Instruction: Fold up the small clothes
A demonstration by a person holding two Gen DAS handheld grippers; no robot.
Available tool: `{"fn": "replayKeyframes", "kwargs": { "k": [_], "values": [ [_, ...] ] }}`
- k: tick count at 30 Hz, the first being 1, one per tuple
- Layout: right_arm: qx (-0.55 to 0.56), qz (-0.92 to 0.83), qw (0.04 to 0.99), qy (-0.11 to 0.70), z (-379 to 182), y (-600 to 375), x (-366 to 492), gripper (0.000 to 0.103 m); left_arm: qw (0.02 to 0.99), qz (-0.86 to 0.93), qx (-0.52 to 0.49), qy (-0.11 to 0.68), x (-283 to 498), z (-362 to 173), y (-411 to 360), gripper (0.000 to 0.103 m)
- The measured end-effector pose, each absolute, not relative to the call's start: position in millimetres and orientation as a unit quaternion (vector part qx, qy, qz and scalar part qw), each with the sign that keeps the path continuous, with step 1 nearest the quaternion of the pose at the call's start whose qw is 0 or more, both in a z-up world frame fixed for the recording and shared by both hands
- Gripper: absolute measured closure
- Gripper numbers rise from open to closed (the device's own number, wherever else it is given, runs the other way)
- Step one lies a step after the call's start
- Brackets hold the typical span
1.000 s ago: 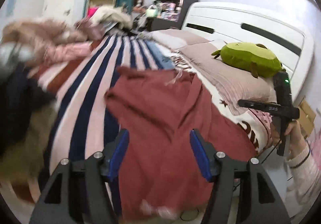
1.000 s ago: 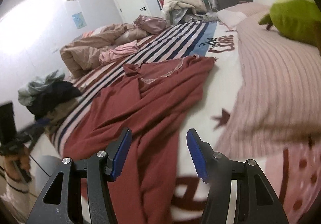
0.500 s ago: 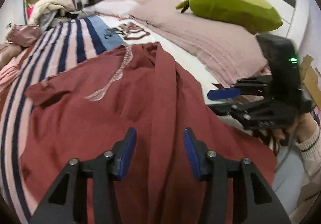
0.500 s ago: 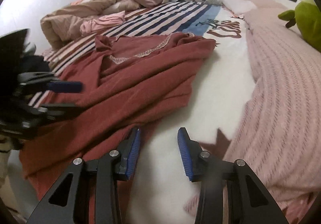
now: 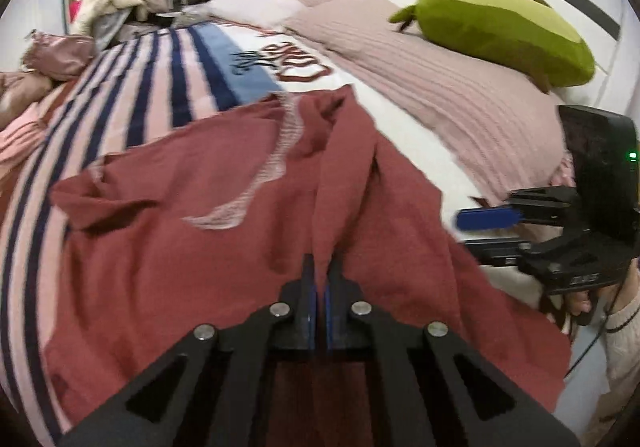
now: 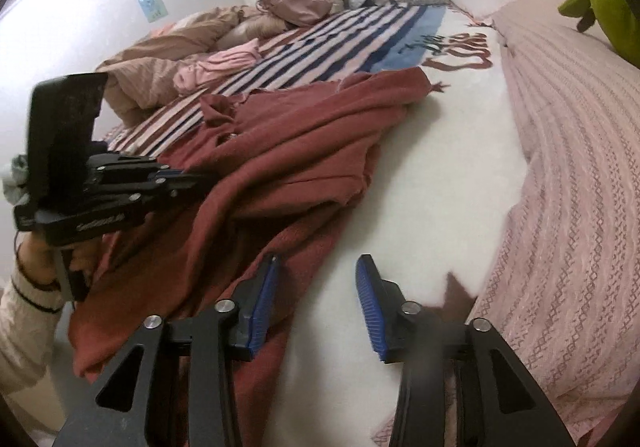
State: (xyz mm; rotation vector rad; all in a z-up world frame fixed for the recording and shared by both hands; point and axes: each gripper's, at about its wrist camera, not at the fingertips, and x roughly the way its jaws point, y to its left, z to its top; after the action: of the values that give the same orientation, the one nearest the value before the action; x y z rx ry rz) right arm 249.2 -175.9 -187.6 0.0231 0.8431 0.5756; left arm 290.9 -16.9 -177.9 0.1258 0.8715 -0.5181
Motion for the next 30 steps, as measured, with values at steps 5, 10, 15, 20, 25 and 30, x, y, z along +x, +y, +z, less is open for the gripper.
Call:
{"fn": "replayKeyframes", "kwargs": {
  "k": [5, 10, 15, 20, 25, 30],
  "values": [
    [0.002, 0.294, 0.873, 0.39, -181.0, -166.3, 244.5, 0.047, 0.878, -0.225, 0.042, 0.419, 293.7, -179.5, 2.8, 0.102],
    [-0.057, 0.236, 0.879, 0.41, -185.0, -145.4, 264.9, 0.047, 0.869, -0.229, 0.04, 0.437, 291.2, -183.9, 5.3, 0.097],
    [-0.067, 0.219, 0.88, 0.416, -185.6, -135.6, 298.7, 0.048, 0.865, -0.251, 0.028, 0.433, 266.8, -179.4, 16.0, 0.075],
    [-0.099, 0.137, 0.898, 0.405, -180.9, -145.4, 317.1, 0.081, 0.856, -0.27, 0.018, 0.441, 238.1, -180.3, 28.0, 0.075],
    [-0.093, 0.079, 0.917, 0.38, -167.5, -169.8, 317.1, 0.081, 0.85, -0.279, 0.019, 0.446, 215.2, -185.5, 34.2, 0.075],
    [-0.088, 0.123, 0.905, 0.397, -162.0, -171.2, 305.1, 0.08, 0.854, -0.278, 0.019, 0.438, 193.9, -180.1, 40.2, 0.064]
  ]
}}
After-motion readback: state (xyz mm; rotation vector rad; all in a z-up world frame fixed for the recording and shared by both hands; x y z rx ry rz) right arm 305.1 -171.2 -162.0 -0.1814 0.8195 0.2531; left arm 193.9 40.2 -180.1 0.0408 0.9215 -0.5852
